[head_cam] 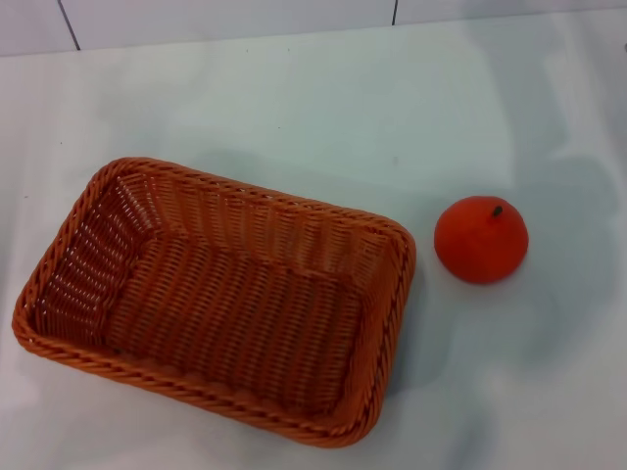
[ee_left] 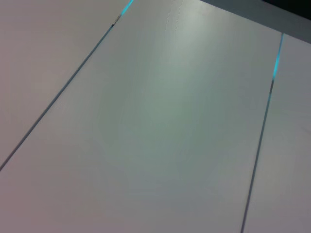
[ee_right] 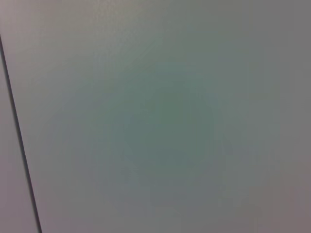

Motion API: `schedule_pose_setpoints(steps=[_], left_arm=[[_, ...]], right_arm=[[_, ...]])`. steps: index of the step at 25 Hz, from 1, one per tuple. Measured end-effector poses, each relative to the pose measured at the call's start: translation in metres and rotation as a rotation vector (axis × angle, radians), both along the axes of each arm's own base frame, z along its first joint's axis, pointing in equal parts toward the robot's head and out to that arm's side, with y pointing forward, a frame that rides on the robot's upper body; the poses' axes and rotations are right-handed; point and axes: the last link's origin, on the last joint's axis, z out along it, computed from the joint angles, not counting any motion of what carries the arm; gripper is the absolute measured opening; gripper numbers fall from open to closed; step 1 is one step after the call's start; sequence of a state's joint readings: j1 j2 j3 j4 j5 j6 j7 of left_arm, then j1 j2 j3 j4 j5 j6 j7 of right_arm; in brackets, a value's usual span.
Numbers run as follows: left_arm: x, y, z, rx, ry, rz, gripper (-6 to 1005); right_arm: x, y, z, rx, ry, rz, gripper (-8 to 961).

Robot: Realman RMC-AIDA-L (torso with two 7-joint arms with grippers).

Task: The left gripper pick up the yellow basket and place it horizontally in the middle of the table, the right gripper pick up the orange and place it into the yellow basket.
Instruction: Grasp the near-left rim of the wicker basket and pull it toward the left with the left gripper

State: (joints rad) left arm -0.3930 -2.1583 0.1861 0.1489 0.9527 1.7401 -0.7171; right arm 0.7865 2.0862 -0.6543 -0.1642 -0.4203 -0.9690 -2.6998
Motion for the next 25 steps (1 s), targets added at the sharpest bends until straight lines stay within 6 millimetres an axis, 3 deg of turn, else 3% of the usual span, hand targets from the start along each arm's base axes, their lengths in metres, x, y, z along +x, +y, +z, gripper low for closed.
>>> schedule_pose_setpoints(steps=[13, 19, 25], left_arm=[[-0.001, 0.006, 0.004, -0.049, -0.039, -0.030, 888], [-0.007, 0.024, 0.034, -0.321, -0.071, -0.139, 887], [0.010, 0.044, 0.068, -0.738, 0.034, -0.199, 887]], right_arm=[[-0.001, 0.000, -0.002, -0.007, 0.013, 0.003, 748], [-0.001, 0.001, 0.000, -0.007, 0.025, 0.009, 748], [0.001, 0.000, 0.000, -0.003, 0.029, 0.002, 747]])
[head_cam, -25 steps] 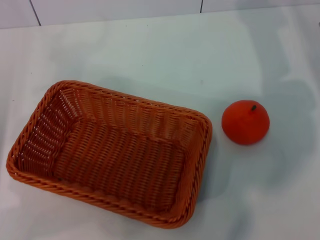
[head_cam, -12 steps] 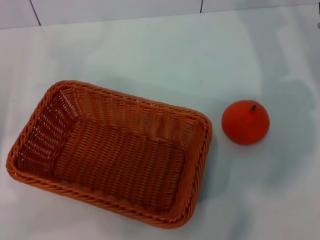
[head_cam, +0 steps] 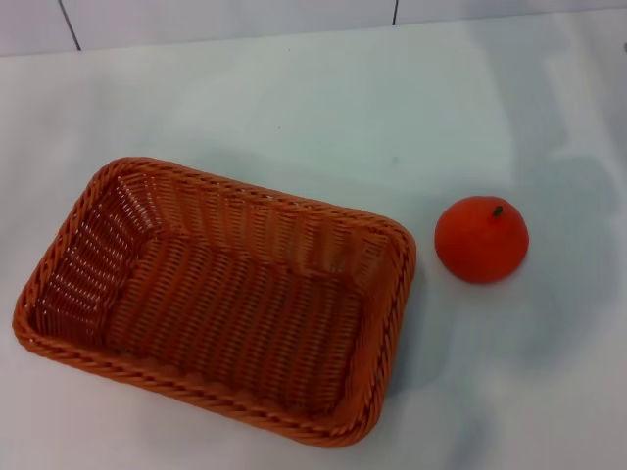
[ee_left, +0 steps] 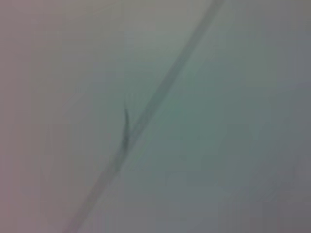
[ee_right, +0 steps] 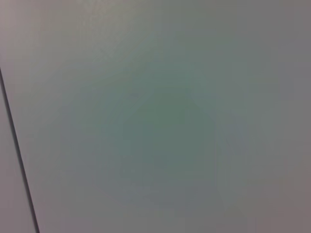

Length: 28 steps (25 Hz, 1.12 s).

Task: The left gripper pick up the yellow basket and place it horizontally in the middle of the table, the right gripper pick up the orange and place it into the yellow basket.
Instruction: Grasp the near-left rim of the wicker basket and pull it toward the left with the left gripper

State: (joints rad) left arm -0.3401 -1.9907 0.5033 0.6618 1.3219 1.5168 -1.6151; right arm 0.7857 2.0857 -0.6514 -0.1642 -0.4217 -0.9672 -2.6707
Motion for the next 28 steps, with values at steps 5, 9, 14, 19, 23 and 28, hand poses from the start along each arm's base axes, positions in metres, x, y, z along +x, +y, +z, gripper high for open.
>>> schedule_pose_setpoints(steps=[5, 9, 14, 19, 23, 28], left_arm=[[0.019, 0.013, 0.009, -0.368, 0.241, 0.095, 887], [0.031, 0.017, 0.010, -0.535, 0.366, 0.183, 887], [0.039, 0.021, 0.000, -0.691, 0.475, 0.275, 888], [0.047, 0.028, -0.015, -0.803, 0.544, 0.334, 888], [0.054, 0.031, -0.029, -0.877, 0.596, 0.368, 888], [0.058, 0.035, -0.041, -0.928, 0.660, 0.405, 888]], right_arm=[[0.002, 0.000, 0.000, -0.003, 0.002, -0.011, 748], [0.004, 0.001, -0.001, -0.013, 0.003, -0.023, 747], [0.004, 0.001, -0.001, -0.014, 0.004, -0.025, 748], [0.005, 0.000, -0.001, -0.013, 0.005, -0.029, 748], [0.006, 0.000, -0.001, -0.013, 0.008, -0.033, 747], [0.009, -0.001, -0.002, -0.018, 0.010, -0.044, 747]])
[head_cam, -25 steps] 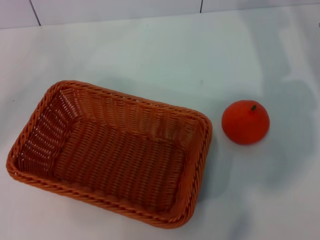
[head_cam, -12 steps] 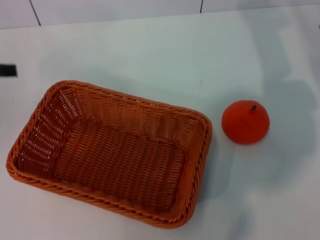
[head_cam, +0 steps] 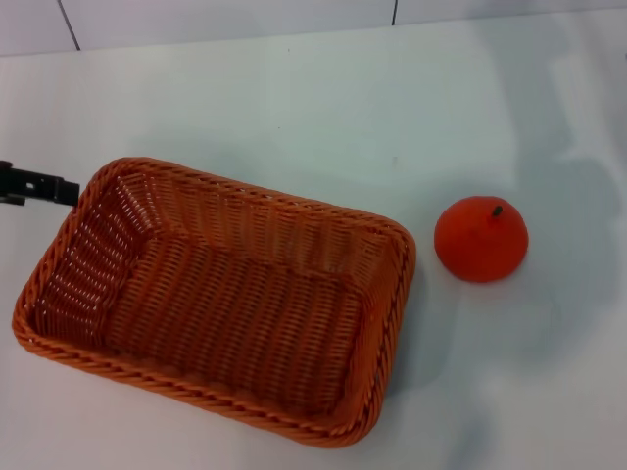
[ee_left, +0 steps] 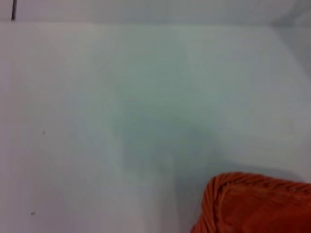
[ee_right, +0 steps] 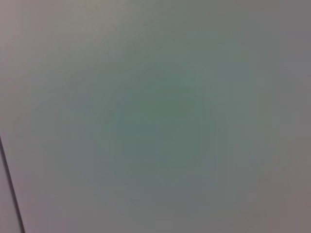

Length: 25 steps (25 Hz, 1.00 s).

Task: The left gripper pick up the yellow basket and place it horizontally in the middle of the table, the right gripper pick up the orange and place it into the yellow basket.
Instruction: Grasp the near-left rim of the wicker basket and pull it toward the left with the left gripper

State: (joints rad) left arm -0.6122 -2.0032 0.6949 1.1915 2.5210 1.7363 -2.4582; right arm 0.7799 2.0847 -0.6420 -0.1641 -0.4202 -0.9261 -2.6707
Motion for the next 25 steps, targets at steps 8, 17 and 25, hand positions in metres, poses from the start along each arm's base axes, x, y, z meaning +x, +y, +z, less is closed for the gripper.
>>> schedule_pose_setpoints(steps=[8, 17, 25], left_arm=[[0.006, 0.003, -0.017, -0.060, 0.079, 0.021, 887], [0.007, 0.003, -0.029, -0.093, 0.114, 0.032, 888], [0.007, 0.000, -0.038, -0.124, 0.146, 0.043, 887]], right_arm=[[0.003, -0.001, 0.000, 0.004, 0.008, -0.010, 748], [0.004, -0.001, 0.002, 0.011, 0.012, -0.014, 747], [0.003, 0.001, 0.001, 0.002, 0.013, -0.021, 746]])
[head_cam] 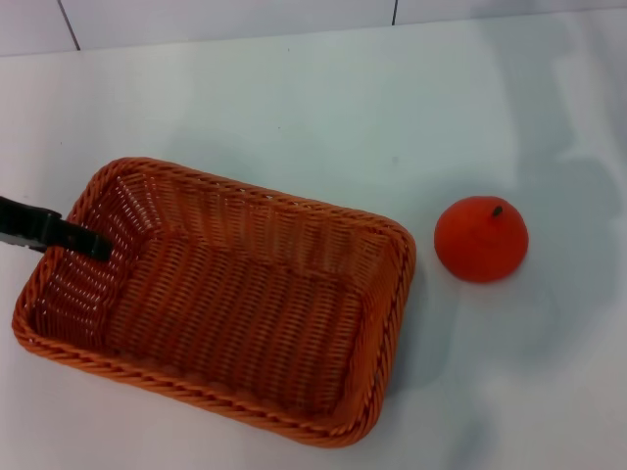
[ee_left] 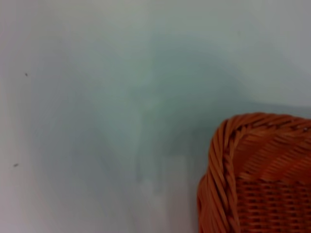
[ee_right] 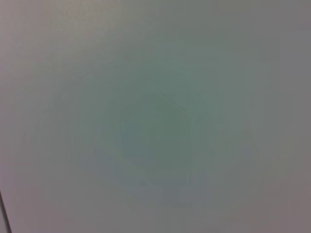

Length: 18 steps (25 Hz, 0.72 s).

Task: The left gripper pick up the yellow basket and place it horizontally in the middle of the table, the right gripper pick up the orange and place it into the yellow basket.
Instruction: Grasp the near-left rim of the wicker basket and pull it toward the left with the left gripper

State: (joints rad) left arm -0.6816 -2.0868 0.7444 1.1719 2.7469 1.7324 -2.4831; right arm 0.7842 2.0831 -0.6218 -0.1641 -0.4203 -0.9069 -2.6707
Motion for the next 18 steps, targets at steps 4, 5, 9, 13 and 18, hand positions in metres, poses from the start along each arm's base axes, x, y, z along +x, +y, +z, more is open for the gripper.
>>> schedule_pose_setpoints(steps=[4, 5, 9, 13, 18], left_arm=[[-0.0011, -0.0010, -0.0071, -0.028, 0.005, 0.005, 849], [-0.0011, -0.0010, -0.0071, -0.028, 0.005, 0.005, 829], [-0.0005, -0.0006, -0.0090, -0.029, 0.011, 0.004, 744], [0.0010, 0.0012, -0.0082, -0.020, 0.014, -0.002, 631], [0.0043, 0.0024, -0.0108, -0.032, 0.019, -0.013, 467]], right_arm=[[-0.0007, 0.0006, -0.0001, -0.001, 0.000, 0.001, 747], [-0.0008, 0.0006, -0.0002, -0.001, 0.000, 0.001, 747], [0.0002, 0.0001, -0.0004, -0.003, 0.000, -0.002, 747], [0.0015, -0.0005, -0.0004, -0.003, 0.000, -0.006, 748], [0.0046, -0.0018, 0.0010, 0.004, 0.006, -0.015, 748]])
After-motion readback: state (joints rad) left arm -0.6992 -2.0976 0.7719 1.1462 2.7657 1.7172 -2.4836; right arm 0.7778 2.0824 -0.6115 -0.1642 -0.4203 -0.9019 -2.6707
